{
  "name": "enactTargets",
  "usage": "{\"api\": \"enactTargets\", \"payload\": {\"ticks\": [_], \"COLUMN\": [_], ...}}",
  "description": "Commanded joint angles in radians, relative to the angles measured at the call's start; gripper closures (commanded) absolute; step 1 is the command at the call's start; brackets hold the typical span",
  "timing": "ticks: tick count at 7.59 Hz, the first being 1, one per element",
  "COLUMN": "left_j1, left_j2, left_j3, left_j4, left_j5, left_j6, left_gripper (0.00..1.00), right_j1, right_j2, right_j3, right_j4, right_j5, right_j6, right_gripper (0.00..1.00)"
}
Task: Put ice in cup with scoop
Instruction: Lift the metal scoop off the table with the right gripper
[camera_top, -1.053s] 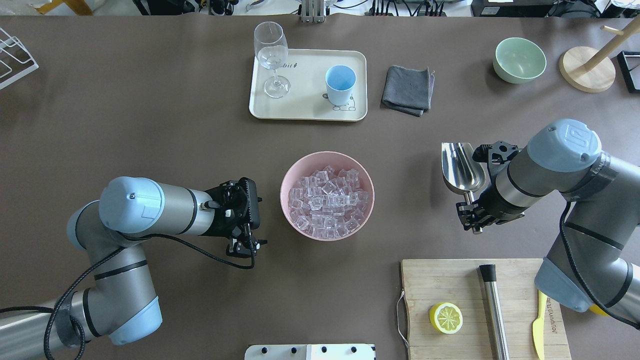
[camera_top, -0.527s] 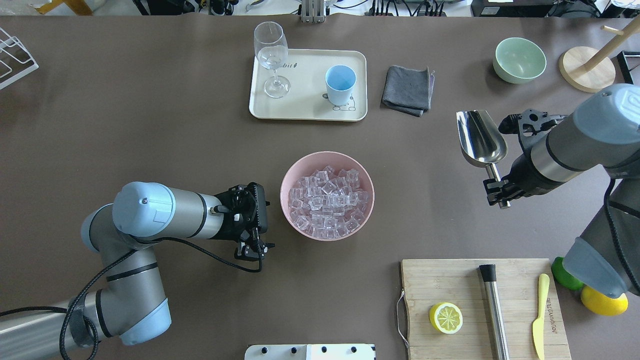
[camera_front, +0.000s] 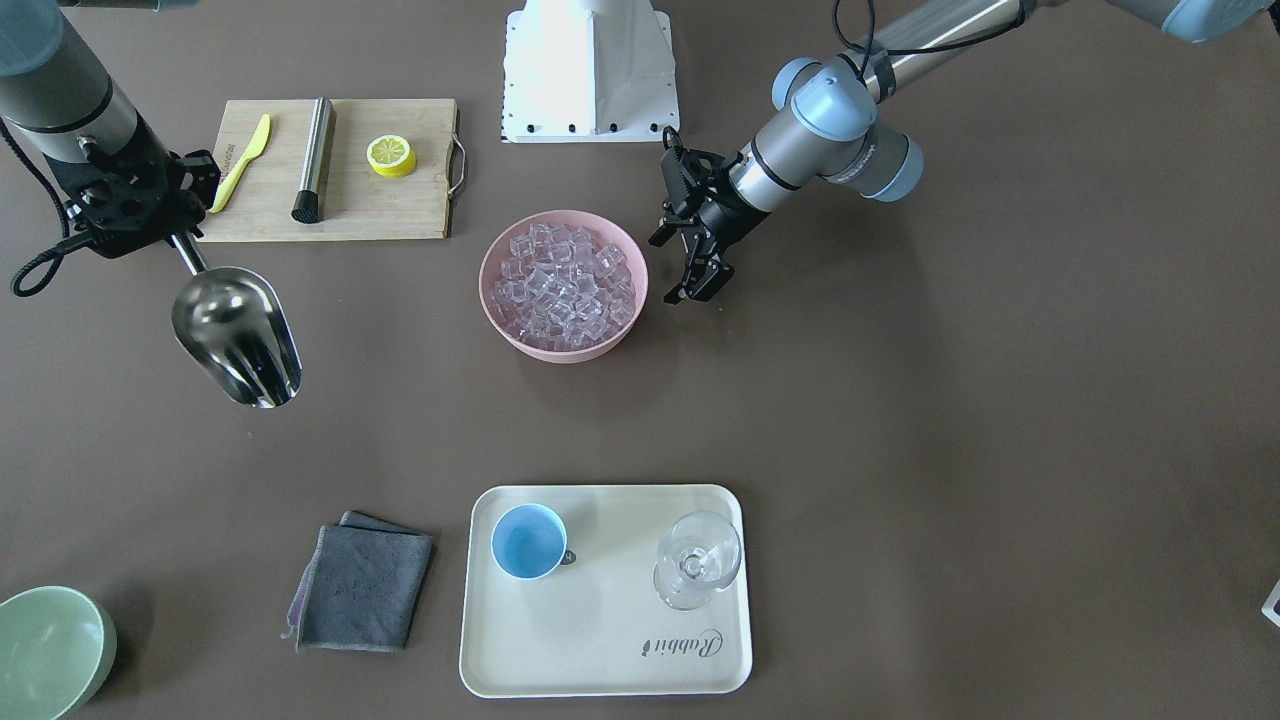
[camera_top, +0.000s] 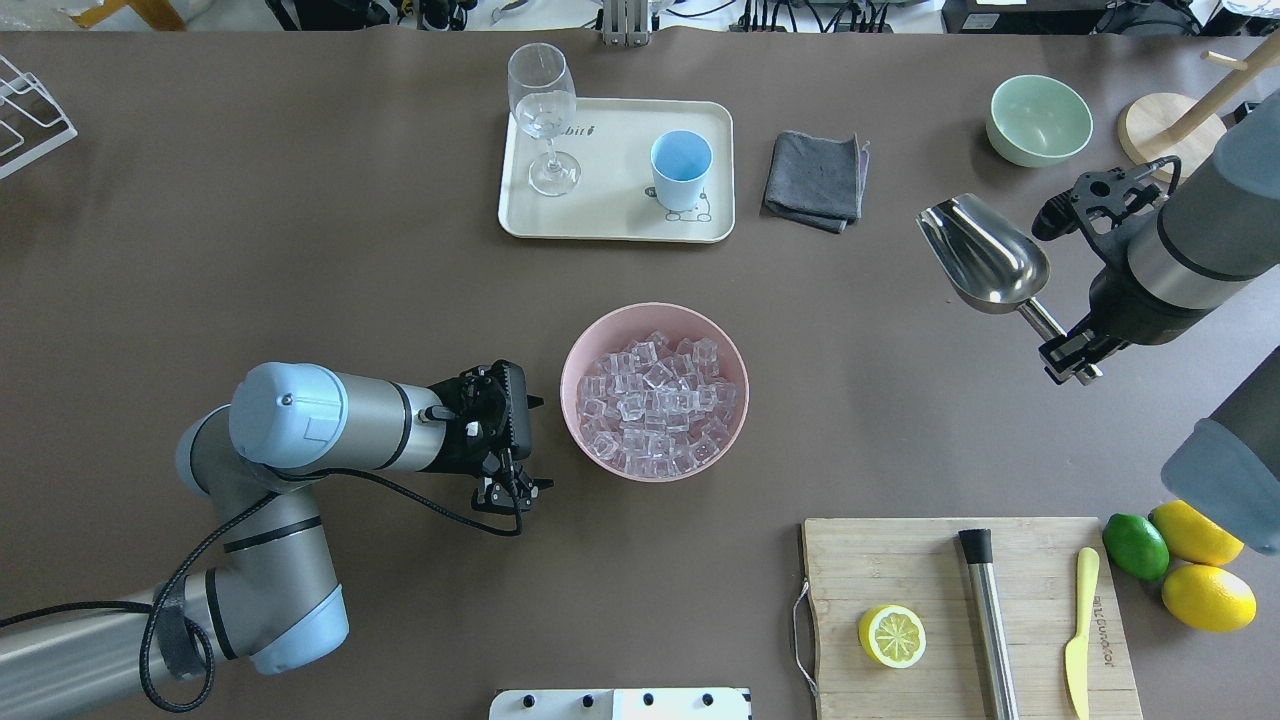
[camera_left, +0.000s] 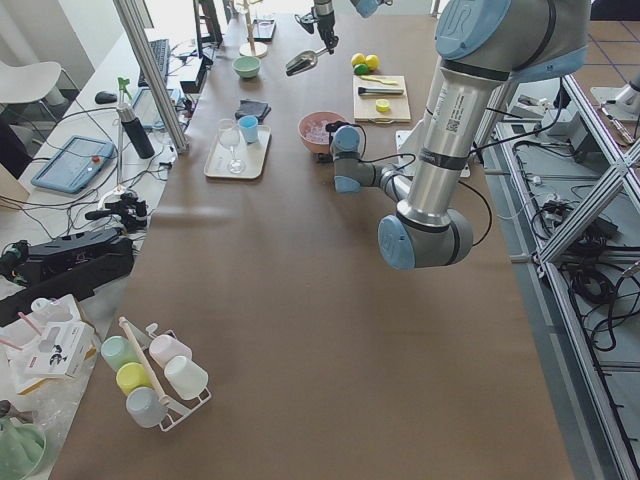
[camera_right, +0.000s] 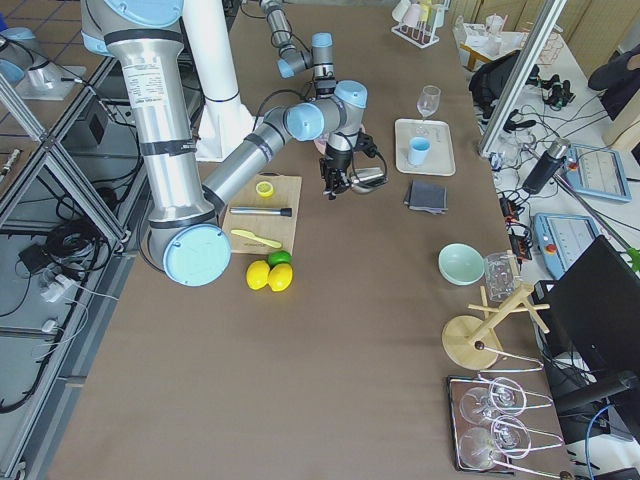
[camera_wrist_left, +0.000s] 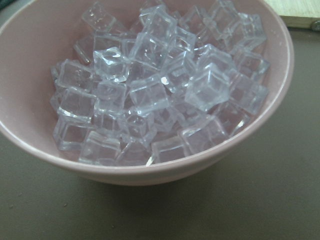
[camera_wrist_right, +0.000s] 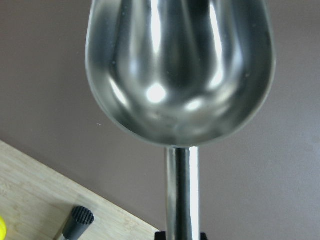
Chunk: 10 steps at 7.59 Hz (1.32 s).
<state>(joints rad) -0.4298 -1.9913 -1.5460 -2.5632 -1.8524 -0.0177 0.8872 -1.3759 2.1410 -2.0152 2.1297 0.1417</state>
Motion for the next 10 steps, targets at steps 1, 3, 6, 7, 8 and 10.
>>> {"api": "enactTargets", "payload": {"ticks": [1, 3, 6, 7, 8, 10], "left_j1": [-0.029, -0.033, -0.073, -0.075, -0.076, -0.081], "left_j2": [-0.006, -0.006, -0.018, -0.023, -0.030, -0.032], "left_j3": [0.060, 0.069, 0.115, 0.116, 0.115, 0.116], "left_j4": [-0.091, -0.118, -0.192, -0.192, -0.193, -0.193], "left_j5": [-0.019, -0.052, -0.100, -0.100, -0.099, -0.100], "left_j6": [-0.016, -0.016, -0.010, -0.008, -0.008, -0.008], "left_gripper": [0.02, 0.02, 0.02, 0.02, 0.02, 0.02], "right_j1": [0.001, -0.075, -0.175, -0.200, -0.214, -0.231], "right_j2": [0.106, 0.241, 0.481, 0.542, 0.645, 0.727], "right_j3": [0.039, 0.065, 0.065, 0.025, -0.081, -0.185], "right_j4": [-0.275, -0.469, -0.820, -0.882, -0.936, -0.985], "right_j5": [-0.040, -0.161, -0.218, -0.221, -0.223, -0.206], "right_j6": [-0.284, -0.306, -0.381, -0.381, -0.381, -0.379], "right_gripper": [1.00, 1.00, 1.00, 1.00, 1.00, 1.00]}}
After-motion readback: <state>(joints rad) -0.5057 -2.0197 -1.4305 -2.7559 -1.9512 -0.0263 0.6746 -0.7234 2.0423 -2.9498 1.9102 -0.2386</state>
